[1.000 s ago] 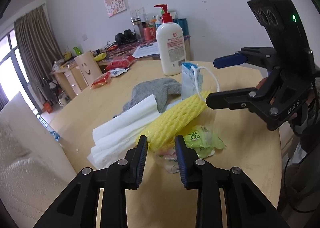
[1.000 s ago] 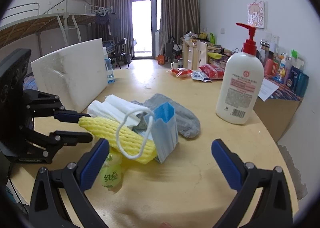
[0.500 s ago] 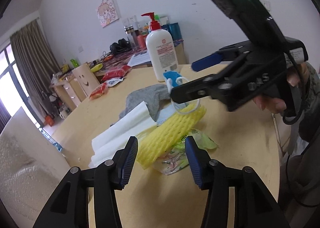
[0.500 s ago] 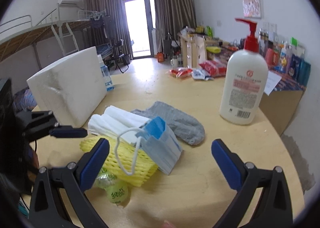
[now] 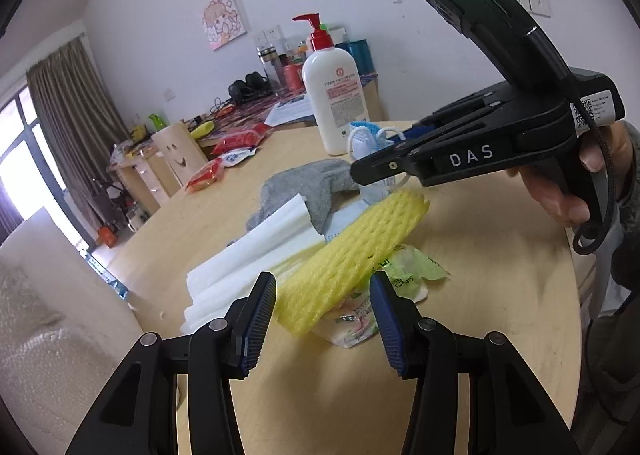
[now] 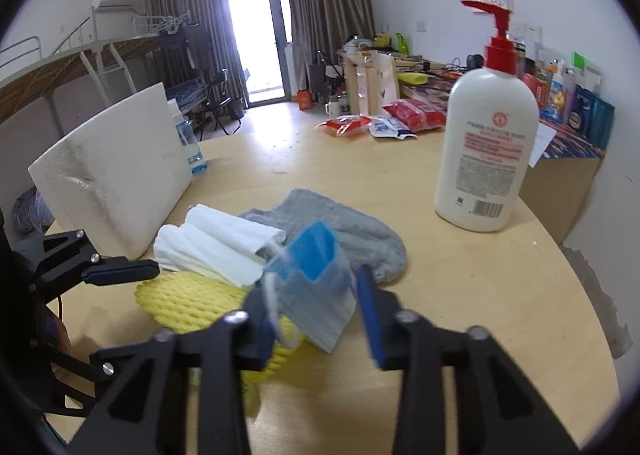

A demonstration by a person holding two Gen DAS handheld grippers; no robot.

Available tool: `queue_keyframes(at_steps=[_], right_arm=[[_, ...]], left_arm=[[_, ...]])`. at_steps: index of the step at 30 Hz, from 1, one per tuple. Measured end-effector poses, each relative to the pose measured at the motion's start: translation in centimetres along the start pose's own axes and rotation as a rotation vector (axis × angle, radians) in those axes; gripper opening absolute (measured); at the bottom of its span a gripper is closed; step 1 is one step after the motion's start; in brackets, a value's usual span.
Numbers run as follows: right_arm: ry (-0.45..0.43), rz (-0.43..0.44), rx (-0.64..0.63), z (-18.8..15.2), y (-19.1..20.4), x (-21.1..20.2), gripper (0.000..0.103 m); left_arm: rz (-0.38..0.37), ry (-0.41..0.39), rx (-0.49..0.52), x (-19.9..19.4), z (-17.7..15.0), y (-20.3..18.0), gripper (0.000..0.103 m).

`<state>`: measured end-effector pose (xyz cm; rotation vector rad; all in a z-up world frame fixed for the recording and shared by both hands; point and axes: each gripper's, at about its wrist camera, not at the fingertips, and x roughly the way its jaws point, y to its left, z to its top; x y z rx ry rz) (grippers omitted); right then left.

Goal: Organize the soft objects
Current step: 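Grasp the yellow foam net with the left tool while the right tool grasps the blue mask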

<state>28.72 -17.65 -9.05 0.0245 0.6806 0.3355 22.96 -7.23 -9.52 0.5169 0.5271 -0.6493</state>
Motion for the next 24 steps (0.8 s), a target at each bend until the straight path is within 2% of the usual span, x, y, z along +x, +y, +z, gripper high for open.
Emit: queue_keyframes(at_steps=[2, 3, 4, 5, 7, 9, 12, 15, 24], right_arm=[[0.000, -0.007, 0.009, -0.2, -0.2, 0.0, 0.020], [0.001, -0.013, 0.008, -0.2, -0.2, 0.0, 0.020], [0.001, -0.016, 0.006, -0.3, -0.2, 0.0, 0.019], [0.005, -0.015, 0.006, -0.4, -0.2, 0.0, 0.019], [0.006, -0.013, 0.006, -0.5, -0.2, -0.2, 0.015], [0.005, -0.012, 0.007, -0.5, -0.2, -0.3, 0.014], [0.003, -0.014, 0.014, -0.5, -0.2, -0.5, 0.012], [-0.003, -0.012, 0.010, -0.6, 0.0, -0.7, 0.009], [-0.047, -0.020, 0.011, 0.0, 0.8, -2.2, 0.009]], left_arm=[[0.006, -0.008, 0.003, 0.0, 0.0, -0.1, 0.051], [0.010, -0.009, 0.010, 0.0, 0.0, -0.2, 0.050], [0.014, -0.014, 0.013, 0.0, 0.1, -0.3, 0.046], [0.017, -0.025, 0.016, -0.2, 0.0, -0.5, 0.034], [0.008, -0.029, 0.014, -0.3, 0.1, -0.5, 0.020], [-0.012, -0.024, -0.011, -0.2, 0.1, -0.2, 0.012], [-0.028, 0.000, -0.039, 0.1, 0.1, 0.1, 0.011], [-0.024, -0.011, -0.051, -0.2, 0.1, 0.1, 0.011], [-0.019, -0.111, -0.168, -2.7, -0.2, 0.9, 0.010]])
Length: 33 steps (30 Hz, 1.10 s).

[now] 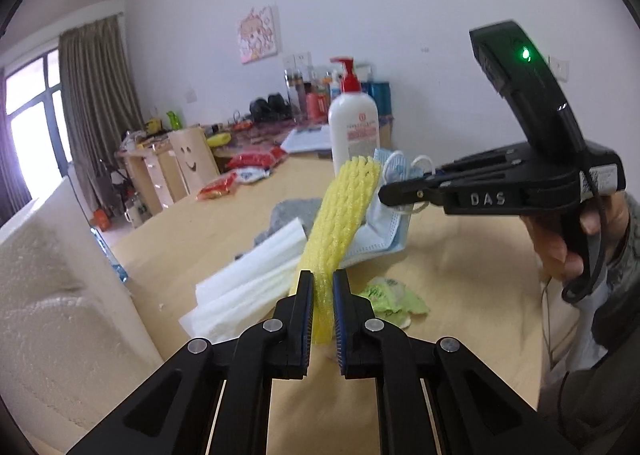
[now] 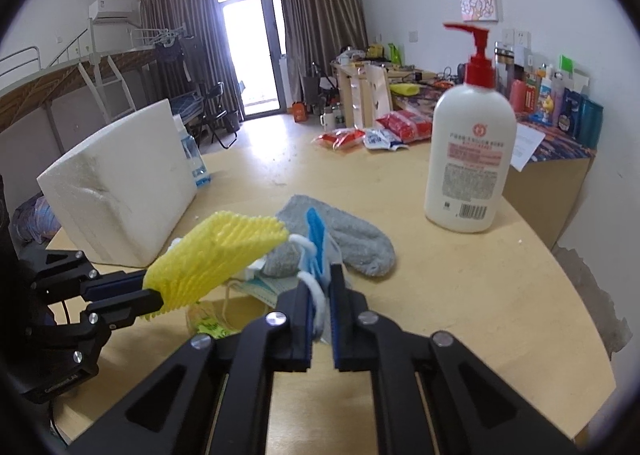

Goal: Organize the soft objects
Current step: 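Grasp the yellow foam net with the left tool while the right tool grasps the blue mask, then carry the yellow net and blue mask with both tools over the white foam box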

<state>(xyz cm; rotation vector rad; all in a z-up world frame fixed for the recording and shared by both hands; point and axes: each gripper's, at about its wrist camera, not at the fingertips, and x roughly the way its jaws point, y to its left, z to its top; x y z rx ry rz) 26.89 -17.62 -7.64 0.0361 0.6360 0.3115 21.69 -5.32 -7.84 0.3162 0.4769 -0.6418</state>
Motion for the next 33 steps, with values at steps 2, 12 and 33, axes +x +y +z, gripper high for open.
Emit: queue_keyframes(at_steps=[2, 12, 33], right_arm=[[-0.008, -0.007, -0.003, 0.1, 0.2, -0.3, 0.009], [-0.090, -0.056, -0.024, 0.9, 1.1, -4.0, 0.008], [-0.288, -0.142, 0.020, 1.2, 0.3, -8.9, 0.008]], left_arm=[[0.000, -0.029, -0.010, -0.6, 0.0, 0.0, 0.010], [0.008, -0.136, -0.124, -2.6, 0.7, 1.5, 0.010], [0.219, -0.314, -0.233, -10.3, 2.6, -1.1, 0.010]])
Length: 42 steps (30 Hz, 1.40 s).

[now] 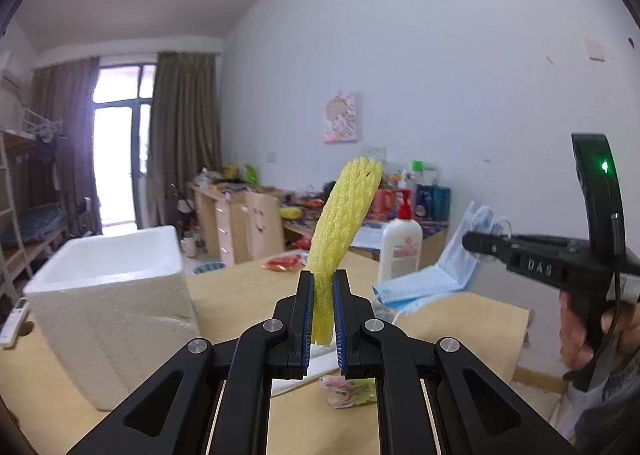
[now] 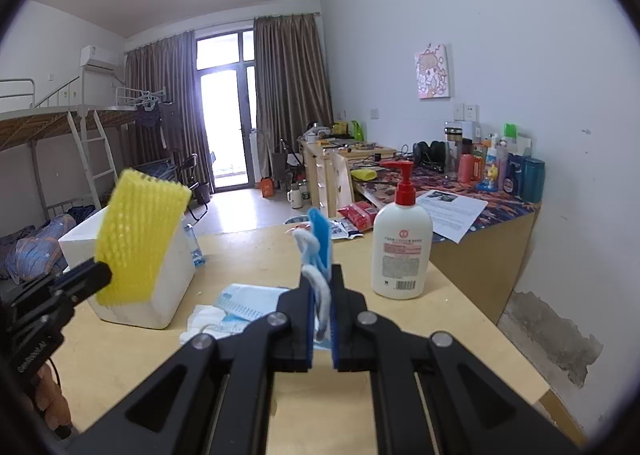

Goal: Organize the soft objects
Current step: 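Carry the yellow net and blue mask with both tools over the white foam box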

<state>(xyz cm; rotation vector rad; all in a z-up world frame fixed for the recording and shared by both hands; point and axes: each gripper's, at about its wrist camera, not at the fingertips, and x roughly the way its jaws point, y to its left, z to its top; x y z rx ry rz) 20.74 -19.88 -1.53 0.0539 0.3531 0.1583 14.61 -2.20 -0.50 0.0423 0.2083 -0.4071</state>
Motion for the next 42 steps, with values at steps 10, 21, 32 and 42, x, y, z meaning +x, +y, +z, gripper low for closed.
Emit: queue_keyframes(at_steps=[10, 21, 32, 42], right_arm=[[-0.005, 0.057, -0.017, -0.8, 1.4, -0.1, 0.008], [-0.016, 0.208, -0.068, -0.7, 6.0, -0.5, 0.008], [-0.025, 0.377, -0.131, -0.5, 11.4, -0.9, 0.008], [-0.012, 0.407, -0.150, -0.4, 13.4, -0.3, 0.008]], left_arm=[[0.128, -0.027, -0.014, -2.2, 0.3, -0.8, 0.010], [0.326, -0.017, -0.050, -6.1, -0.1, 0.7, 0.010], [0.489, -0.022, -0.096, -10.3, -0.4, 2.4, 0.010], [0.513, -0.007, -0.101, -11.1, -0.8, 3.6, 0.010]])
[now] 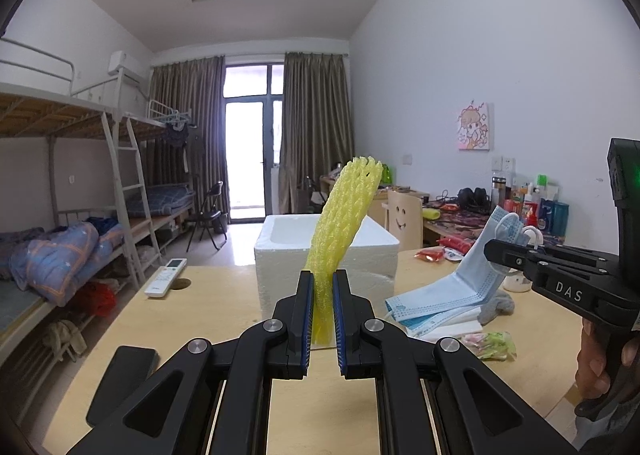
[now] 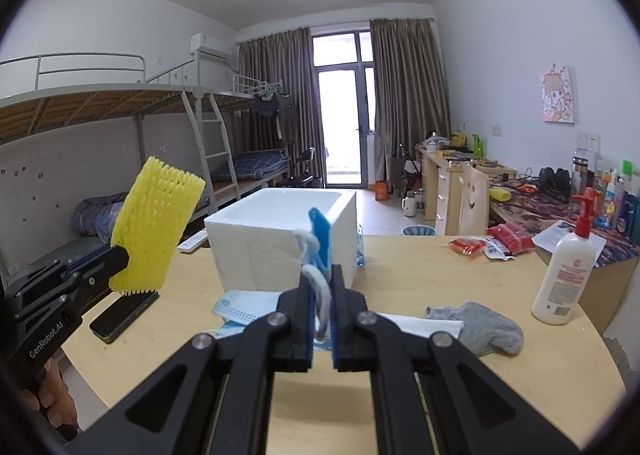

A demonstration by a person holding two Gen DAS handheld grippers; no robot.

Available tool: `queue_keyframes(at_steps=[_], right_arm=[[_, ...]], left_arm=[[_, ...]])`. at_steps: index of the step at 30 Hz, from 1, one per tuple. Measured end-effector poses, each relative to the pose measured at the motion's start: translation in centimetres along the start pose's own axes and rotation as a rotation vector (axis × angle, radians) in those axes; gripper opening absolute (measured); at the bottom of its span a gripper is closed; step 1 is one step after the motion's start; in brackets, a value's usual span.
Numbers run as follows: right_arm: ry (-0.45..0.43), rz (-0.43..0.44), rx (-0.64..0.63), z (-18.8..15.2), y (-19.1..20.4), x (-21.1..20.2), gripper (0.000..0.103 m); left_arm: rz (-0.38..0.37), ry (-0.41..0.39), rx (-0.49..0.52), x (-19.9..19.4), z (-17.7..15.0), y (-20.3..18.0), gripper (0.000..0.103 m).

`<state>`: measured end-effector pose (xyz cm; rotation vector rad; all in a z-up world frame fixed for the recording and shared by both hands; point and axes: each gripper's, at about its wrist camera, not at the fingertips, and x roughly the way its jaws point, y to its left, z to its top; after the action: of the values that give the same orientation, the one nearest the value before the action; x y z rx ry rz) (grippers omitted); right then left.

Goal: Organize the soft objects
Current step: 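Carry the yellow net and blue mask with both tools over the white foam box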

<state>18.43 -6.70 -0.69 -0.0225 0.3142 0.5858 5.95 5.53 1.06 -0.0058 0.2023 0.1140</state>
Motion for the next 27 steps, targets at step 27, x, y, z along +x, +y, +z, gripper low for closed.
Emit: queue_keyframes(at_steps=[27], right_arm=[[-0.049, 0.031, -0.048, 6.3, 1.3, 2.2, 0.008]], left_arm=[[-0.006, -0.020, -0.024, 2.2, 5.7, 3.3, 0.010]])
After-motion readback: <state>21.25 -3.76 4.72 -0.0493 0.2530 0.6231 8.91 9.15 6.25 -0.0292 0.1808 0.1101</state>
